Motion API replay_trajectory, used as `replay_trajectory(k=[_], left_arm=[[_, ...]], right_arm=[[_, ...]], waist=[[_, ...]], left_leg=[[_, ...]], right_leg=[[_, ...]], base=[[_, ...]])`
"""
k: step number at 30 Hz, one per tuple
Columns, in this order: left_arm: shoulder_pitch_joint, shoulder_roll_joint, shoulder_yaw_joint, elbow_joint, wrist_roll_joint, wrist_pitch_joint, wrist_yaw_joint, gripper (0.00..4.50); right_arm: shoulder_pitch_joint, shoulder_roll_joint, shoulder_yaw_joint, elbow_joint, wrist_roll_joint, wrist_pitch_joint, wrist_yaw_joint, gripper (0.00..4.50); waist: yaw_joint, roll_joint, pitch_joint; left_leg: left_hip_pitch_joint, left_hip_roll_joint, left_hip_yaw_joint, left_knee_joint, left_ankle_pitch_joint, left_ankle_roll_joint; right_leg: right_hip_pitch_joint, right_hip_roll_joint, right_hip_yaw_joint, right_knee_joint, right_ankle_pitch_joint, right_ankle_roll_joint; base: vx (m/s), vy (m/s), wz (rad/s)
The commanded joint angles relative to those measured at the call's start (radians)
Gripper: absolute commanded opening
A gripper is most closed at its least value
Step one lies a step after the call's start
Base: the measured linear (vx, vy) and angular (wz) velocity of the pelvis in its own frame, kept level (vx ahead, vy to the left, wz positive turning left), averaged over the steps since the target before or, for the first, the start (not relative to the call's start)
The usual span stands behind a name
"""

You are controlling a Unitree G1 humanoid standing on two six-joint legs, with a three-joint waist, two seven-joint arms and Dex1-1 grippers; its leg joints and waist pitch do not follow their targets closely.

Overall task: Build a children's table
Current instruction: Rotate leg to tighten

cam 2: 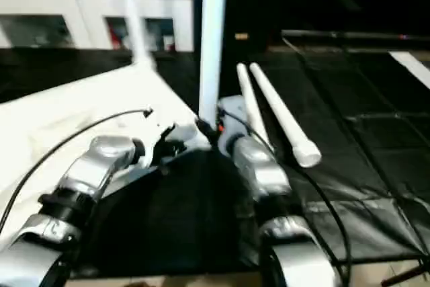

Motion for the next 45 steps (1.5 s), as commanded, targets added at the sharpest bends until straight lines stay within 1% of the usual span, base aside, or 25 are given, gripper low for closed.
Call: replay_trajectory(k=[1, 2, 4, 5, 6, 8, 17, 20, 28, 29, 30, 31, 32, 33, 34, 35, 36, 37, 38, 39, 40, 41, 43, 44, 45], left_arm=[[-0.073, -0.032, -0.024, -0.05, -0.014, -0.05, -0.003, 0.0], [-0.073, -0.032, -0.024, -0.05, -0.014, -0.05, -0.003, 0.0], [-0.073, -0.032, -0.024, -0.05, -0.014, -0.05, -0.003, 0.0], [-0.073, -0.032, -0.024, -0.05, -0.014, -0.05, -0.003, 0.0], [-0.073, -0.032, -0.024, -0.05, -0.014, -0.05, -0.003, 0.0], [-0.073, -0.032, -0.024, -0.05, -0.014, -0.05, -0.003, 0.0], [-0.073, -0.032, -0.024, -0.05, -0.014, -0.05, -0.003, 0.0], [-0.073, -0.032, -0.024, -0.05, -0.014, -0.05, -0.003, 0.0], [-0.073, -0.032, -0.024, -0.05, -0.014, -0.05, -0.003, 0.0], [-0.073, -0.031, -0.024, -0.051, -0.014, -0.049, -0.002, 0.0], [-0.073, -0.02, -0.024, -0.057, -0.003, -0.033, 0.016, 0.0], [-0.069, 0.063, -0.032, -0.019, -0.006, -0.097, -0.092, 0.0], [-0.066, 0.121, -0.037, 0.007, -0.011, -0.142, -0.173, 0.0], [-0.063, 0.143, -0.039, 0.017, -0.013, -0.163, -0.207, 0.0], [-0.06, 0.177, -0.045, 0.035, -0.016, -0.197, -0.26, 0.0], [-0.059, 0.177, -0.045, 0.036, -0.017, -0.197, -0.261, 0.0], [-0.058, 0.176, -0.046, 0.037, -0.016, -0.198, -0.261, 0.0], [-0.058, 0.176, -0.046, 0.038, -0.016, -0.199, -0.261, 0.0], [-0.056, 0.175, -0.046, 0.039, -0.016, -0.201, -0.261, 0.0], [-0.055, 0.176, -0.047, 0.039, -0.017, -0.202, -0.261, 0.0], [-0.054, 0.178, -0.049, 0.04, -0.021, -0.207, -0.265, 0.0], [-0.054, 0.181, -0.052, 0.043, -0.026, -0.216, -0.274, 0.0], [-0.051, 0.193, -0.059, 0.05, -0.03, -0.245, -0.297, 0.0], [-0.051, 0.202, -0.065, 0.059, -0.032, -0.268, -0.315, 0.0], [-0.05, 0.21, -0.069, 0.064, -0.034, -0.288, -0.334, 0.0]], right_arm=[[0.021, 0.085, 0.042, 0.057, 0.047, 0.051, 0.038, 2.0], [0.021, 0.085, 0.042, 0.057, 0.047, 0.051, 0.038, 2.0], [0.021, 0.085, 0.042, 0.057, 0.047, 0.051, 0.038, 2.0], [0.021, 0.085, 0.042, 0.057, 0.047, 0.051, 0.038, 2.0], [0.021, 0.085, 0.042, 0.057, 0.047, 0.051, 0.038, 2.0], [0.021, 0.085, 0.042, 0.057, 0.047, 0.051, 0.038, 2.0], [0.021, 0.085, 0.042, 0.057, 0.047, 0.051, 0.038, 2.0], [0.021, 0.085, 0.042, 0.057, 0.047, 0.051, 0.038, 2.0], [0.021, 0.085, 0.042, 0.057, 0.047, 0.051, 0.038, 2.0], [0.021, 0.085, 0.041, 0.058, 0.046, 0.05, 0.037, 2.35], [0.018, 0.087, 0.031, 0.07, 0.034, 0.032, 0.021, 2.56], [0.059, -0.022, 0.042, -0.012, 0.039, -0.013, 0.178, 2.56], [0.088, -0.103, 0.05, -0.072, 0.045, -0.044, 0.297, 2.73], [0.1, -0.137, 0.054, -0.097, 0.048, -0.057, 0.346, 2.81], [0.121, -0.19, 0.062, -0.138, 0.054, -0.073, 0.424, 2.81], [0.123, -0.192, 0.062, -0.141, 0.055, -0.074, 0.428, 2.93], [0.125, -0.196, 0.061, -0.144, 0.056, -0.073, 0.429, 3.04], [0.126, -0.197, 0.06, -0.145, 0.057, -0.072, 0.429, 3.19], [0.127, -0.202, 0.056, -0.15, 0.06, -0.069, 0.432, 3.27], [0.128, -0.203, 0.055, -0.151, 0.061, -0.068, 0.433, 3.27], [0.131, -0.208, 0.055, -0.156, 0.066, -0.066, 0.443, 3.37], [0.134, -0.214, 0.059, -0.162, 0.07, -0.066, 0.459, 3.57], [0.142, -0.228, 0.07, -0.179, 0.076, -0.059, 0.496, 3.71], [0.148, -0.24, 0.078, -0.192, 0.084, -0.052, 0.526, 3.71], [0.152, -0.251, 0.085, -0.205, 0.091, -0.046, 0.554, 3.81]], waist=[[0.008, 0.007, -0.071], [0.007, 0.008, -0.07], [0.006, 0.007, -0.068], [0.006, 0.007, -0.067], [0.007, 0.008, -0.064], [0.007, 0.008, -0.064], [0.006, 0.008, -0.063], [0.006, 0.008, -0.061], [0.006, 0.008, -0.061], [0.006, 0.008, -0.06], [0.006, 0.013, -0.06], [0.012, 0.058, -0.06], [0.008, 0.029, -0.06], [0.011, 0.024, -0.061], [0.017, 0.027, -0.071], [0.021, 0.027, -0.072], [0.023, 0.028, -0.075], [0.024, 0.03, -0.078], [0.024, 0.029, -0.08], [0.025, 0.031, -0.081], [0.026, 0.031, -0.08], [0.027, 0.033, -0.078], [0.034, 0.03, -0.078], [0.038, 0.031, -0.078], [0.042, 0.029, -0.076]], left_leg=[[0.007, 0.049, -0.024, -0.071, -0.167, 0.019], [0.007, 0.05, -0.024, -0.072, -0.166, 0.022], [0.009, 0.05, -0.022, -0.072, -0.186, 0.02], [0.01, 0.049, -0.022, -0.073, -0.193, 0.019], [0.011, 0.05, -0.023, -0.075, -0.217, 0.012], [0.012, 0.051, -0.023, -0.076, -0.227, 0.007], [0.013, 0.052, -0.024, -0.079, -0.237, 0.001], [0.013, 0.052, -0.024, -0.08, -0.249, -0.001], [0.013, 0.052, -0.025, -0.082, -0.254, -0.003], [0.013, 0.052, -0.025, -0.082, -0.257, -0.003], [0.014, 0.053, -0.026, -0.082, -0.261, -0.005], [0.016, 0.05, -0.034, -0.081, -0.29, -0.015], [0.018, 0.053, -0.029, -0.083, -0.323, -0.004], [0.014, 0.05, -0.03, -0.084, -0.312, 0.006], [0.013, 0.05, -0.025, -0.079, -0.243, 0.025], [0.008, 0.048, -0.023, -0.073, -0.206, 0.038], [0.0, 0.05, -0.022, -0.067, -0.124, 0.055], [0.001, 0.05, -0.023, -0.063, -0.11, 0.058], [-0.001, 0.052, -0.022, -0.06, -0.086, 0.071], [-0.002, 0.054, -0.022, -0.057, -0.073, 0.083], [-0.003, 0.055, -0.022, -0.057, -0.072, 0.087], [-0.001, 0.057, -0.021, -0.057, -0.093, 0.092], [0.0, 0.059, -0.02, -0.057, -0.105, 0.088], [0.0, 0.059, -0.019, -0.057, -0.108, 0.087], [0.001, 0.058, -0.019, -0.057, -0.118, 0.085]], right_leg=[[0.049, -0.105, 0.068, -0.082, -0.148, -0.171], [0.05, -0.105, 0.068, -0.08, -0.125, -0.18], [0.05, -0.107, 0.068, -0.083, -0.139, -0.186], [0.05, -0.107, 0.068, -0.085, -0.15, -0.185], [0.049, -0.108, 0.069, -0.09, -0.194, -0.178], [0.048, -0.11, 0.07, -0.093, -0.219, -0.171], [0.046, -0.109, 0.071, -0.093, -0.222, -0.168], [0.045, -0.11, 0.071, -0.096, -0.243, -0.164], [0.044, -0.111, 0.072, -0.097, -0.254, -0.16], [0.043, -0.11, 0.072, -0.098, -0.258, -0.159], [0.043, -0.111, 0.072, -0.098, -0.26, -0.159], [0.039, -0.114, 0.071, -0.098, -0.274, -0.152], [0.043, -0.108, 0.071, -0.108, -0.275, -0.14], [0.052, -0.105, 0.069, -0.107, -0.259, -0.137], [0.055, -0.104, 0.069, -0.096, -0.168, -0.15], [0.056, -0.103, 0.069, -0.092, -0.126, -0.154], [0.056, -0.102, 0.067, -0.073, -0.011, -0.191], [0.055, -0.103, 0.066, -0.068, 0.012, -0.203], [0.053, -0.103, 0.065, -0.062, 0.054, -0.221], [0.05, -0.103, 0.063, -0.058, 0.074, -0.234], [0.049, -0.102, 0.062, -0.058, 0.075, -0.239], [0.047, -0.104, 0.062, -0.061, 0.056, -0.247], [0.048, -0.105, 0.062, -0.062, 0.032, -0.246], [0.047, -0.104, 0.062, -0.063, 0.025, -0.239], [0.047, -0.104, 0.063, -0.065, 0.009, -0.231]], base=[[0.0, 0.0, 0.0], [0.0, 0.0, 0.0], [0.0, 0.0, 0.0], [0.0, 0.0, 0.0], [0.0, 0.0, 0.0], [0.0, 0.0, 0.0], [0.0, 0.0, 0.0], [0.0, 0.0, 0.0], [0.0, 0.0, 0.0], [0.0, 0.0, 0.0], [0.0, 0.0, 0.0], [0.0, 0.0, 0.0], [0.0, 0.0, 0.0], [0.0, 0.0, 0.0], [0.0, 0.0, 0.0], [0.0, 0.0, 0.0], [0.0, 0.0, 0.0], [0.0, 0.0, 0.0], [0.0, 0.0, 0.0], [0.0, 0.0, 0.0], [0.0, 0.0, 0.0], [0.0, 0.0, 0.0], [0.0, 0.0, 0.0], [0.0, 0.0, 0.0], [0.0, 0.0, 0.0]])
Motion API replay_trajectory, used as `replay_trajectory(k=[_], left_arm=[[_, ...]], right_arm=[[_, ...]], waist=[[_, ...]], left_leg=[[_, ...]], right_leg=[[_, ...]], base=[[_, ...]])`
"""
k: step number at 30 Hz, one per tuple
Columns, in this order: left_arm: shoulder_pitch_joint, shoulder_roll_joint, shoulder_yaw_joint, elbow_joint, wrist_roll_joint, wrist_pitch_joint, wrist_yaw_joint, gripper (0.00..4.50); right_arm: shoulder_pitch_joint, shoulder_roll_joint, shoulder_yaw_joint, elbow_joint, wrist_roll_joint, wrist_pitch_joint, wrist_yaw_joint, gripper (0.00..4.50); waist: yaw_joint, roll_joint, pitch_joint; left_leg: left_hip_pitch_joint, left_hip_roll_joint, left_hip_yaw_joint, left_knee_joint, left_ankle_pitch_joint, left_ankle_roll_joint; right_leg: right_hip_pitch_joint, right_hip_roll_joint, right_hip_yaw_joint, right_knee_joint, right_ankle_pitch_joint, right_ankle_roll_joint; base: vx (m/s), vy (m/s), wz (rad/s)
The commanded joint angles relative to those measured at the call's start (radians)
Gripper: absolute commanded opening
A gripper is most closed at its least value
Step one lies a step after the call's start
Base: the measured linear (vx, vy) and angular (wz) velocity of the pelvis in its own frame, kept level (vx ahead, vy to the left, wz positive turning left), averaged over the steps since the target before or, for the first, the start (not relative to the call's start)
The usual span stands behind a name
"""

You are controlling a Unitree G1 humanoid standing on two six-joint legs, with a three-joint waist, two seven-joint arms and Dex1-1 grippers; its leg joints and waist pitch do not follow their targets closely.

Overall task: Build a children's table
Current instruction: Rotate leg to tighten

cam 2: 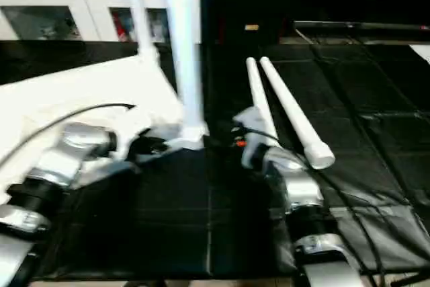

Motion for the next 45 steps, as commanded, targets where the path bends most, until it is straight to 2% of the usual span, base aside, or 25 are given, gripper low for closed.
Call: replay_trajectory(k=[1, 4, 7, 9, 11, 13, 14, 15, 17, 22, 24, 30, 34, 35, 39, 42, 45], left_arm=[[-0.015, 0.026, -0.008, -0.004, -0.015, -0.062, -0.057, 0.0], [-0.003, 0.047, -0.022, -0.018, -0.019, -0.099, -0.124, 0.0], [0.011, 0.067, -0.038, -0.038, -0.021, -0.122, -0.175, 0.0], [0.019, 0.08, -0.051, -0.048, -0.025, -0.138, -0.206, 0.0], [0.028, 0.092, -0.066, -0.059, -0.025, -0.157, -0.247, 0.0], [0.029, 0.094, -0.068, -0.061, -0.024, -0.16, -0.253, 0.0], [0.035, 0.099, -0.077, -0.072, -0.023, -0.166, -0.275, 0.0], [0.036, 0.1, -0.082, -0.077, -0.021, -0.169, -0.283, 0.0], [0.042, 0.098, -0.094, -0.089, -0.015, -0.177, -0.296, 0.0], [0.045, 0.094, -0.11, -0.091, -0.013, -0.188, -0.3, 0.0], [0.045, 0.093, -0.113, -0.09, -0.014, -0.19, -0.302, 0.0], [0.044, 0.098, -0.119, -0.089, -0.014, -0.195, -0.315, 0.0], [0.043, 0.101, -0.121, -0.087, -0.016, -0.196, -0.316, 0.0], [0.043, 0.102, -0.121, -0.088, -0.017, -0.194, -0.316, 0.0], [0.04, 0.1, -0.12, -0.087, -0.016, -0.189, -0.316, 0.0], [0.038, 0.096, -0.115, -0.087, -0.019, -0.18, -0.312, 0.0], [0.041, 0.094, -0.112, -0.084, -0.025, -0.174, -0.307, 0.0]], right_arm=[[0.012, -0.028, 0.012, -0.047, 0.024, 0.021, 0.071, 3.91], [0.021, -0.058, 0.032, -0.095, 0.042, 0.053, 0.164, 4.17], [0.013, -0.089, 0.059, -0.099, 0.015, 0.037, 0.197, 4.45], [0.005, -0.106, 0.075, -0.096, 0.011, 0.034, 0.228, 4.45], [0.002, -0.125, 0.097, -0.105, 0.017, 0.04, 0.289, 4.45], [0.001, -0.127, 0.1, -0.106, 0.018, 0.041, 0.299, 4.45], [-0.004, -0.13, 0.109, -0.102, 0.019, 0.042, 0.328, 4.45], [-0.01, -0.128, 0.112, -0.092, 0.019, 0.041, 0.34, 4.45], [-0.028, -0.116, 0.118, -0.05, 0.022, 0.036, 0.364, 4.19], [-0.047, -0.101, 0.122, -0.024, 0.049, 0.057, 0.391, 4.08], [-0.053, -0.1, 0.126, -0.019, 0.048, 0.055, 0.402, 3.83], [-0.079, -0.099, 0.139, 0.014, 0.039, 0.057, 0.444, 3.35], [-0.082, -0.101, 0.141, 0.023, 0.04, 0.055, 0.452, 3.03], [-0.084, -0.102, 0.142, 0.028, 0.04, 0.052, 0.456, 2.94], [-0.088, -0.104, 0.143, 0.04, 0.04, 0.05, 0.47, 2.6], [-0.084, -0.103, 0.15, 0.043, 0.034, 0.046, 0.481, 2.41], [-0.075, -0.106, 0.152, 0.037, 0.033, 0.046, 0.485, 2.21]], waist=[[0.004, 0.007, -0.085], [0.009, 0.005, -0.083], [0.012, 0.004, -0.083], [0.017, 0.003, -0.084], [0.022, -0.001, -0.084], [0.027, 0.0, -0.084], [0.03, -0.005, -0.084], [0.032, -0.004, -0.084], [0.032, -0.002, -0.085], [0.035, 0.0, -0.084], [0.036, 0.002, -0.086], [0.038, 0.001, -0.087], [0.04, 0.002, -0.087], [0.041, 0.005, -0.087], [0.048, -0.001, -0.088], [0.051, 0.004, -0.087], [0.049, 0.004, -0.087]], left_leg=[[0.021, 0.058, -0.019, -0.06, -0.126, 0.074], [0.022, 0.059, -0.019, -0.061, -0.139, 0.067], [0.023, 0.061, -0.019, -0.062, -0.131, 0.059], [0.024, 0.061, -0.02, -0.062, -0.137, 0.052], [0.023, 0.061, -0.019, -0.061, -0.133, 0.056], [0.023, 0.061, -0.018, -0.06, -0.13, 0.059], [0.023, 0.06, -0.017, -0.059, -0.131, 0.061], [0.022, 0.061, -0.018, -0.06, -0.128, 0.061], [0.022, 0.061, -0.019, -0.059, -0.128, 0.06], [0.025, 0.063, -0.019, -0.059, -0.14, 0.054], [0.024, 0.063, -0.019, -0.059, -0.136, 0.052], [0.022, 0.06, -0.019, -0.057, -0.13, 0.051], [0.024, 0.061, -0.019, -0.057, -0.137, 0.048], [0.024, 0.061, -0.02, -0.056, -0.136, 0.047], [0.024, 0.061, -0.019, -0.056, -0.138, 0.045], [0.025, 0.062, -0.019, -0.056, -0.141, 0.044], [0.025, 0.062, -0.02, -0.056, -0.149, 0.039]], right_leg=[[0.062, -0.106, 0.064, -0.057, -0.024, -0.222], [0.062, -0.107, 0.064, -0.061, -0.075, -0.206], [0.057, -0.107, 0.065, -0.06, -0.091, -0.202], [0.057, -0.108, 0.065, -0.06, -0.102, -0.206], [0.056, -0.107, 0.065, -0.059, -0.097, -0.205], [0.056, -0.108, 0.066, -0.058, -0.098, -0.203], [0.055, -0.108, 0.065, -0.059, -0.105, -0.201], [0.056, -0.109, 0.065, -0.059, -0.113, -0.198], [0.055, -0.11, 0.064, -0.058, -0.121, -0.199], [0.052, -0.108, 0.065, -0.059, -0.131, -0.201], [0.052, -0.107, 0.065, -0.057, -0.118, -0.198], [0.054, -0.106, 0.064, -0.056, -0.112, -0.202], [0.053, -0.107, 0.065, -0.057, -0.129, -0.197], [0.053, -0.108, 0.064, -0.056, -0.126, -0.198], [0.053, -0.107, 0.065, -0.056, -0.125, -0.2], [0.051, -0.108, 0.065, -0.057, -0.139, -0.196], [0.052, -0.106, 0.065, -0.057, -0.138, -0.196]], base=[[0.0, 0.0, 0.0], [0.0, 0.0, 0.0], [0.0, 0.0, 0.0], [0.0, 0.0, 0.0], [0.0, 0.0, 0.0], [0.0, 0.0, 0.0], [0.0, 0.0, 0.0], [0.0, 0.0, 0.0], [0.0, 0.0, 0.0], [0.0, 0.0, 0.0], [0.0, 0.0, 0.0], [0.0, 0.0, 0.0], [0.0, 0.0, 0.0], [0.0, 0.0, 0.0], [0.0, 0.0, 0.0], [0.0, 0.0, 0.0], [0.0, 0.0, 0.0]])
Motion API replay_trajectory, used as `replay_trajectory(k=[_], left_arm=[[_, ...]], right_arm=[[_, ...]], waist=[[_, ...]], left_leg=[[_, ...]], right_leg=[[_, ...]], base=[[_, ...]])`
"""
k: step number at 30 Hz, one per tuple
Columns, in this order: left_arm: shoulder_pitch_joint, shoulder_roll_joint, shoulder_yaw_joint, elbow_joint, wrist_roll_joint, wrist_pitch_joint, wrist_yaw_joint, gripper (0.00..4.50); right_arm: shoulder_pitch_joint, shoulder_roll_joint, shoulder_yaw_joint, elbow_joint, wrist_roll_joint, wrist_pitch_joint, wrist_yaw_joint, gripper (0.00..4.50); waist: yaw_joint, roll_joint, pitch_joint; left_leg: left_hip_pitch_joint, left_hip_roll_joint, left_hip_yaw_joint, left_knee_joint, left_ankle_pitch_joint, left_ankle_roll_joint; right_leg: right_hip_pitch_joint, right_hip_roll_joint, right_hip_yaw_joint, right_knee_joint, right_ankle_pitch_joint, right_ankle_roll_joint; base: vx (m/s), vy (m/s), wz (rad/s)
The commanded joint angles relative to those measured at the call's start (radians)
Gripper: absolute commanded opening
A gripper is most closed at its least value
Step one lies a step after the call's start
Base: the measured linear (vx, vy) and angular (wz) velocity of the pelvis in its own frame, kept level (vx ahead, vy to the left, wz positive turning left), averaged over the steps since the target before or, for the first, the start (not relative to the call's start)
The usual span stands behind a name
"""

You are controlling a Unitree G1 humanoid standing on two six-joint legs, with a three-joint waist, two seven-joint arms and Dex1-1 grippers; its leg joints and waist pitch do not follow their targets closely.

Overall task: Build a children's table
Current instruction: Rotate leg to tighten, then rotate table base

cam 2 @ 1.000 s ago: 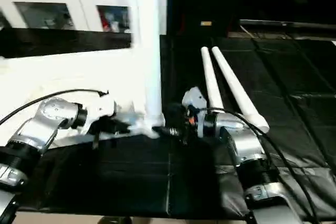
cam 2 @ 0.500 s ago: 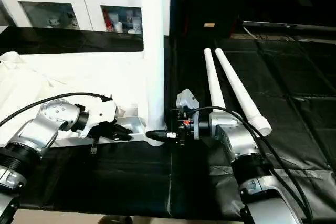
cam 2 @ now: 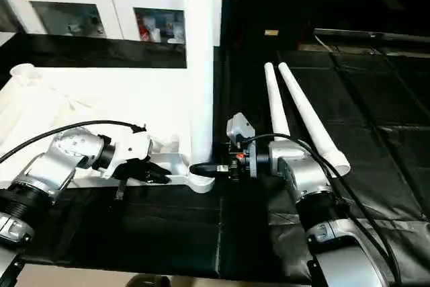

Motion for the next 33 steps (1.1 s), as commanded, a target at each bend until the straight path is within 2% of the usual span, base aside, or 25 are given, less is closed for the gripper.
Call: replay_trajectory(k=[1, 2, 8, 9, 11, 12, 14, 16, 17, 18, 19, 20, 23, 24, 25, 26, 27, 28, 30, 31, 33], left_arm=[[-0.001, -0.005, -0.016, -0.022, 0.007, -0.006, -0.007, 0.0], [0.001, -0.005, -0.016, -0.018, 0.006, -0.006, -0.004, 0.0], [-0.003, -0.026, 0.009, -0.003, -0.009, 0.04, 0.035, 0.0], [-0.019, -0.056, 0.038, 0.011, -0.014, 0.084, 0.108, 0.0], [-0.038, -0.091, 0.07, 0.027, -0.011, 0.126, 0.207, 0.0], [-0.05, -0.112, 0.089, 0.03, -0.008, 0.158, 0.271, 0.0], [-0.059, -0.132, 0.105, 0.026, -0.01, 0.196, 0.319, 0.0], [-0.074, -0.186, 0.14, 0.0, -0.016, 0.289, 0.429, 0.0], [-0.075, -0.187, 0.141, -0.001, -0.016, 0.292, 0.432, 0.0], [-0.089, -0.234, 0.16, -0.017, -0.009, 0.352, 0.521, 0.0], [-0.092, -0.245, 0.165, -0.02, -0.006, 0.363, 0.541, 0.0], [-0.094, -0.26, 0.17, -0.027, -0.004, 0.378, 0.561, 0.0], [-0.1, -0.304, 0.188, -0.04, -0.01, 0.416, 0.614, 0.0], [-0.109, -0.348, 0.198, -0.04, -0.014, 0.434, 0.667, 0.0], [-0.112, -0.36, 0.193, -0.04, -0.012, 0.436, 0.677, 0.0], [-0.113, -0.362, 0.19, -0.039, -0.009, 0.433, 0.677, 0.0], [-0.116, -0.359, 0.172, -0.032, 0.004, 0.412, 0.676, 0.0], [-0.116, -0.353, 0.166, -0.027, 0.009, 0.401, 0.673, 0.0], [-0.116, -0.346, 0.16, -0.021, 0.016, 0.387, 0.67, 0.0], [-0.119, -0.331, 0.149, -0.006, 0.03, 0.356, 0.664, 0.0], [-0.121, -0.311, 0.135, 0.011, 0.037, 0.292, 0.628, 0.0]], right_arm=[[-0.002, -0.005, 0.021, -0.007, -0.005, 0.007, 0.032, 2.13], [0.003, -0.005, 0.022, -0.012, -0.005, 0.008, 0.03, 2.13], [0.027, -0.002, 0.021, -0.046, -0.003, 0.017, 0.014, 2.04], [0.053, 0.021, 0.0, -0.073, 0.003, 0.018, -0.052, 2.04], [0.083, 0.054, -0.018, -0.108, -0.001, 0.037, -0.152, 2.03], [0.099, 0.081, -0.026, -0.126, -0.016, 0.052, -0.236, 1.99], [0.113, 0.109, -0.035, -0.137, -0.03, 0.049, -0.31, 1.98], [0.129, 0.19, -0.071, -0.141, -0.04, 0.089, -0.49, 1.97], [0.129, 0.193, -0.072, -0.14, -0.04, 0.091, -0.496, 1.97], [0.113, 0.266, -0.11, -0.107, -0.032, 0.112, -0.631, 1.97], [0.108, 0.283, -0.119, -0.097, -0.028, 0.115, -0.659, 1.97], [0.099, 0.303, -0.13, -0.084, -0.024, 0.125, -0.696, 1.97], [0.061, 0.344, -0.147, -0.028, -0.042, 0.121, -0.806, 1.97], [0.007, 0.376, -0.18, 0.055, -0.054, 0.12, -0.938, 1.97], [-0.014, 0.388, -0.2, 0.085, -0.056, 0.113, -0.984, 1.97], [-0.018, 0.391, -0.204, 0.09, -0.056, 0.109, -0.99, 1.97], [-0.026, 0.397, -0.218, 0.094, -0.061, 0.098, -1.012, 2.32], [-0.024, 0.396, -0.219, 0.09, -0.065, 0.098, -1.016, 2.32], [-0.02, 0.394, -0.22, 0.083, -0.071, 0.101, -1.02, 2.7], [-0.008, 0.387, -0.225, 0.065, -0.079, 0.105, -1.021, 2.74], [0.016, 0.352, -0.199, 0.047, -0.119, 0.079, -1.015, 2.82]], waist=[[-0.009, 0.005, -0.086], [-0.009, 0.009, -0.087], [-0.009, 0.007, -0.087], [-0.01, 0.014, -0.085], [-0.011, 0.01, -0.084], [-0.013, 0.005, -0.081], [-0.017, 0.004, -0.079], [-0.023, 0.0, -0.077], [-0.027, 0.0, -0.077], [-0.039, -0.004, -0.077], [-0.043, 0.0, -0.076], [-0.052, -0.002, -0.076], [-0.064, 0.005, -0.078], [-0.07, 0.005, -0.08], [-0.074, 0.006, -0.081], [-0.078, 0.006, -0.082], [-0.081, 0.005, -0.083], [-0.079, 0.006, -0.084], [-0.081, 0.006, -0.087], [-0.082, 0.002, -0.087], [-0.082, 0.003, -0.086]], left_leg=[[0.022, 0.06, -0.02, -0.064, -0.151, 0.039], [0.023, 0.06, -0.02, -0.063, -0.151, 0.037], [0.025, 0.06, -0.02, -0.062, -0.157, 0.035], [0.025, 0.063, -0.019, -0.064, -0.164, 0.032], [0.03, 0.063, -0.019, -0.065, -0.187, 0.024], [0.027, 0.06, -0.022, -0.069, -0.2, 0.011], [0.025, 0.055, -0.025, -0.071, -0.213, -0.001], [0.027, 0.055, -0.025, -0.073, -0.209, -0.009], [0.024, 0.053, -0.026, -0.074, -0.211, -0.01], [0.021, 0.051, -0.026, -0.076, -0.202, -0.008], [0.022, 0.052, -0.026, -0.075, -0.203, -0.009], [0.021, 0.048, -0.027, -0.074, -0.21, -0.009], [0.017, 0.046, -0.026, -0.073, -0.188, -0.001], [0.019, 0.047, -0.025, -0.072, -0.175, -0.002], [0.019, 0.046, -0.026, -0.072, -0.172, -0.004], [0.019, 0.044, -0.025, -0.07, -0.164, 0.0], [0.014, 0.042, -0.024, -0.069, -0.15, 0.012], [0.015, 0.043, -0.024, -0.068, -0.14, 0.017], [0.013, 0.045, -0.025, -0.068, -0.113, 0.031], [0.015, 0.046, -0.024, -0.068, -0.104, 0.041], [0.016, 0.046, -0.022, -0.067, -0.104, 0.046]], right_leg=[[0.05, -0.106, 0.064, -0.066, -0.141, -0.196], [0.049, -0.105, 0.065, -0.065, -0.137, -0.197], [0.049, -0.105, 0.065, -0.066, -0.133, -0.199], [0.046, -0.104, 0.067, -0.069, -0.137, -0.198], [0.045, -0.105, 0.067, -0.072, -0.157, -0.199], [0.049, -0.109, 0.067, -0.076, -0.207, -0.187], [0.05, -0.112, 0.066, -0.083, -0.277, -0.163], [0.047, -0.113, 0.067, -0.088, -0.313, -0.148], [0.049, -0.114, 0.066, -0.088, -0.322, -0.148], [0.052, -0.112, 0.066, -0.09, -0.325, -0.138], [0.047, -0.112, 0.067, -0.09, -0.32, -0.144], [0.051, -0.112, 0.064, -0.093, -0.329, -0.143], [0.052, -0.107, 0.064, -0.092, -0.282, -0.145], [0.051, -0.105, 0.066, -0.088, -0.244, -0.155], [0.051, -0.105, 0.065, -0.085, -0.227, -0.165], [0.053, -0.103, 0.064, -0.085, -0.201, -0.171], [0.057, -0.103, 0.064, -0.083, -0.176, -0.17], [0.056, -0.103, 0.065, -0.082, -0.158, -0.169], [0.059, -0.101, 0.064, -0.072, -0.094, -0.175], [0.058, -0.1, 0.064, -0.071, -0.066, -0.18], [0.059, -0.102, 0.065, -0.071, -0.054, -0.183]], base=[[0.0, 0.0, 0.0], [0.0, 0.0, 0.0], [0.0, 0.0, 0.0], [0.0, 0.0, 0.0], [0.0, 0.0, 0.0], [0.0, 0.0, 0.0], [0.0, 0.0, 0.0], [0.0, 0.0, 0.0], [0.0, 0.0, 0.0], [0.0, 0.0, 0.0], [0.0, 0.0, 0.0], [0.0, 0.0, 0.0], [0.0, 0.0, 0.0], [0.0, 0.0, 0.0], [0.0, 0.0, 0.0], [0.0, 0.0, 0.0], [0.0, 0.0, 0.0], [0.0, 0.0, 0.0], [0.0, 0.0, 0.0], [0.0, 0.0, 0.0], [0.0, 0.0, 0.0]])
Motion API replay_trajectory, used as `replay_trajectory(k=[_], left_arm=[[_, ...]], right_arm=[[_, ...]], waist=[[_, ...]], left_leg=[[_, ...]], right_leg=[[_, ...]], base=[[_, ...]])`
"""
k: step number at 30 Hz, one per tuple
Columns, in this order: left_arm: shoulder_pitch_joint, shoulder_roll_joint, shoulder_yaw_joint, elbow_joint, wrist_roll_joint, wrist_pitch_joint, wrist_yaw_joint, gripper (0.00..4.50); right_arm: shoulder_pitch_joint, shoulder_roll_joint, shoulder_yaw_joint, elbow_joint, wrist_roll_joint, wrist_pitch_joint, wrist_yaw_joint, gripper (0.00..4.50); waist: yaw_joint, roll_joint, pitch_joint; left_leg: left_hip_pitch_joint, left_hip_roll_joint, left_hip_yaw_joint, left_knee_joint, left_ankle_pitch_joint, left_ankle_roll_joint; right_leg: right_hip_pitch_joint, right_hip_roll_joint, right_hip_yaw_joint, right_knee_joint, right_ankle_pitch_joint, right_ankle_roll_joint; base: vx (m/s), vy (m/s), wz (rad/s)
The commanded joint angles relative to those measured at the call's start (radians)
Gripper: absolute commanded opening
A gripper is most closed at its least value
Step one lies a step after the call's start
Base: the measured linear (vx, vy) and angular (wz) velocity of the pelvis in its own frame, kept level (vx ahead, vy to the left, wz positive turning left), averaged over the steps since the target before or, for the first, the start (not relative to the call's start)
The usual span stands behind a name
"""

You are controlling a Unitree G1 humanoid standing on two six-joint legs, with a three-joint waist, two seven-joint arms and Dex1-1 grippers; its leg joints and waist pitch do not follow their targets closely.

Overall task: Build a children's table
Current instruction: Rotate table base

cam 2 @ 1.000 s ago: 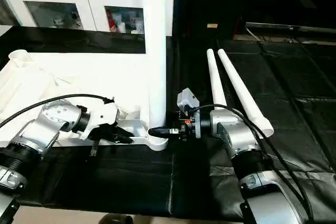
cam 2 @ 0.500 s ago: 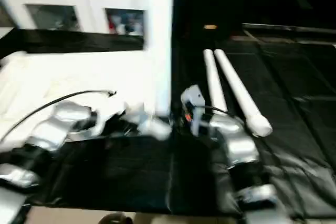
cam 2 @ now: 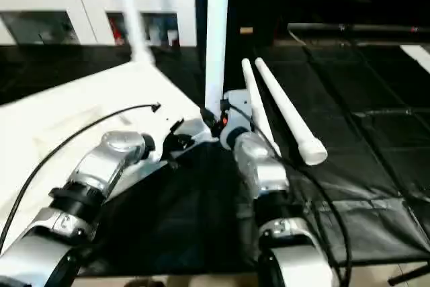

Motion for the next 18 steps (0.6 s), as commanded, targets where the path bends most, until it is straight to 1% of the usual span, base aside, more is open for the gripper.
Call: replay_trajectory(k=[1, 2, 3, 4, 5, 6, 7, 8, 9, 10, 11, 12, 13, 14, 15, 16, 17, 18], left_arm=[[-0.061, -0.001, -0.003, -0.038, -0.002, -0.084, -0.018, 0.0], [-0.059, 0.001, -0.002, -0.039, -0.004, -0.092, -0.024, 0.0], [-0.057, 0.009, -0.003, -0.039, -0.007, -0.116, -0.043, 0.0], [-0.056, 0.012, -0.004, -0.04, -0.008, -0.127, -0.051, 0.0], [-0.055, 0.016, -0.005, -0.039, -0.008, -0.136, -0.055, 0.0], [-0.054, 0.018, -0.006, -0.041, -0.007, -0.139, -0.056, 0.0], [-0.056, 0.022, -0.002, -0.035, -0.005, -0.156, -0.047, 0.0], [-0.056, 0.022, -0.001, -0.034, -0.004, -0.159, -0.045, 0.0], [-0.058, 0.023, 0.004, -0.032, -0.004, -0.16, -0.033, 0.0], [-0.06, 0.02, 0.024, -0.028, -0.022, -0.166, -0.023, 0.0], [-0.059, 0.019, 0.035, -0.032, -0.036, -0.164, -0.027, 0.27], [-0.057, 0.018, 0.045, -0.041, -0.054, -0.164, -0.036, 0.44], [-0.055, 0.017, 0.047, -0.047, -0.061, -0.162, -0.043, 0.55], [-0.042, 0.018, 0.056, -0.084, -0.09, -0.15, -0.079, 0.61], [-0.032, 0.022, 0.056, -0.107, -0.091, -0.153, -0.081, 0.73], [-0.026, 0.025, 0.058, -0.12, -0.087, -0.161, -0.071, 0.85], [-0.018, 0.03, 0.064, -0.133, -0.083, -0.163, -0.054, 0.85], [-0.01, 0.037, 0.072, -0.148, -0.085, -0.157, -0.045, 0.98]], right_arm=[[0.032, 0.008, 0.043, 0.026, -0.023, 0.029, 0.026, 2.82], [0.035, -0.003, 0.054, 0.033, -0.041, 0.01, 0.019, 2.94], [0.048, -0.024, 0.064, 0.024, -0.053, -0.009, 0.034, 3.07], [0.056, -0.032, 0.065, 0.013, -0.055, -0.008, 0.035, 3.15], [0.063, -0.037, 0.057, -0.001, -0.046, -0.011, 0.038, 3.2], [0.069, -0.039, 0.052, -0.011, -0.04, -0.012, 0.038, 3.35], [0.084, -0.054, 0.049, -0.038, -0.046, -0.042, 0.033, 3.44], [0.087, -0.057, 0.049, -0.043, -0.047, -0.048, 0.032, 3.51], [0.096, -0.064, 0.049, -0.061, -0.046, -0.057, 0.043, 3.66], [0.12, -0.076, 0.049, -0.11, -0.039, -0.071, 0.066, 3.66], [0.133, -0.084, 0.052, -0.136, -0.041, -0.083, 0.074, 3.83], [0.148, -0.093, 0.055, -0.163, -0.042, -0.095, 0.085, 3.9], [0.152, -0.095, 0.056, -0.172, -0.042, -0.094, 0.086, 3.95], [0.173, -0.107, 0.063, -0.213, -0.044, -0.091, 0.09, 4.11], [0.187, -0.115, 0.071, -0.241, -0.049, -0.084, 0.093, 4.22], [0.198, -0.12, 0.076, -0.26, -0.055, -0.077, 0.089, 4.32], [0.208, -0.123, 0.079, -0.276, -0.059, -0.076, 0.083, 4.32], [0.219, -0.126, 0.085, -0.292, -0.059, -0.073, 0.09, 4.45]], waist=[[0.003, 0.002, -0.085], [0.002, 0.002, -0.085], [0.002, 0.003, -0.083], [0.002, 0.001, -0.082], [0.004, 0.001, -0.082], [0.007, -0.001, -0.082], [0.009, -0.001, -0.082], [0.009, -0.004, -0.082], [0.012, -0.003, -0.083], [0.012, -0.009, -0.082], [0.016, -0.008, -0.083], [0.017, -0.008, -0.084], [0.018, -0.009, -0.083], [0.021, -0.007, -0.084], [0.027, -0.018, -0.081], [0.027, -0.015, -0.079], [0.026, -0.012, -0.077], [0.024, -0.014, -0.076]], left_leg=[[0.017, 0.046, -0.022, -0.065, -0.106, 0.048], [0.017, 0.046, -0.021, -0.065, -0.108, 0.047], [0.018, 0.047, -0.021, -0.066, -0.123, 0.04], [0.018, 0.046, -0.02, -0.066, -0.127, 0.039], [0.02, 0.048, -0.019, -0.066, -0.131, 0.038], [0.022, 0.05, -0.019, -0.066, -0.129, 0.04], [0.02, 0.05, -0.019, -0.066, -0.123, 0.04], [0.018, 0.049, -0.018, -0.066, -0.117, 0.042], [0.018, 0.051, -0.019, -0.065, -0.106, 0.047], [0.017, 0.05, -0.018, -0.066, -0.105, 0.049], [0.016, 0.049, -0.019, -0.064, -0.097, 0.055], [0.016, 0.049, -0.018, -0.064, -0.096, 0.059], [0.014, 0.048, -0.018, -0.063, -0.093, 0.06], [0.016, 0.051, -0.019, -0.063, -0.095, 0.058], [0.016, 0.053, -0.019, -0.065, -0.096, 0.059], [0.017, 0.053, -0.018, -0.066, -0.104, 0.06], [0.017, 0.052, -0.018, -0.068, -0.113, 0.057], [0.017, 0.051, -0.018, -0.068, -0.13, 0.05]], right_leg=[[0.062, -0.102, 0.064, -0.067, -0.059, -0.183], [0.062, -0.103, 0.065, -0.067, -0.059, -0.185], [0.06, -0.103, 0.064, -0.07, -0.082, -0.184], [0.062, -0.103, 0.065, -0.071, -0.091, -0.182], [0.061, -0.105, 0.067, -0.073, -0.104, -0.177], [0.059, -0.106, 0.068, -0.072, -0.106, -0.181], [0.061, -0.105, 0.067, -0.07, -0.1, -0.179], [0.061, -0.105, 0.068, -0.069, -0.093, -0.176], [0.06, -0.105, 0.067, -0.067, -0.077, -0.179], [0.061, -0.104, 0.067, -0.067, -0.077, -0.178], [0.062, -0.106, 0.067, -0.064, -0.069, -0.175], [0.062, -0.106, 0.067, -0.066, -0.074, -0.171], [0.064, -0.107, 0.067, -0.065, -0.072, -0.171], [0.062, -0.11, 0.066, -0.067, -0.079, -0.177], [0.063, -0.111, 0.067, -0.065, -0.089, -0.178], [0.059, -0.108, 0.066, -0.067, -0.112, -0.174], [0.058, -0.106, 0.066, -0.069, -0.126, -0.171], [0.059, -0.106, 0.066, -0.073, -0.152, -0.16]], base=[[0.0, 0.0, 0.0], [0.0, 0.0, 0.0], [0.0, 0.0, 0.0], [0.0, 0.0, 0.0], [0.0, 0.0, 0.0], [0.0, 0.0, 0.0], [0.0, 0.0, 0.0], [0.0, 0.0, 0.0], [0.0, 0.0, 0.0], [0.0, 0.0, 0.0], [0.0, 0.0, 0.0], [0.0, 0.0, 0.0], [0.0, 0.0, 0.0], [0.0, 0.0, 0.0], [0.0, 0.0, 0.0], [0.0, 0.0, 0.0], [0.0, 0.0, 0.0], [0.0, 0.0, 0.0]])
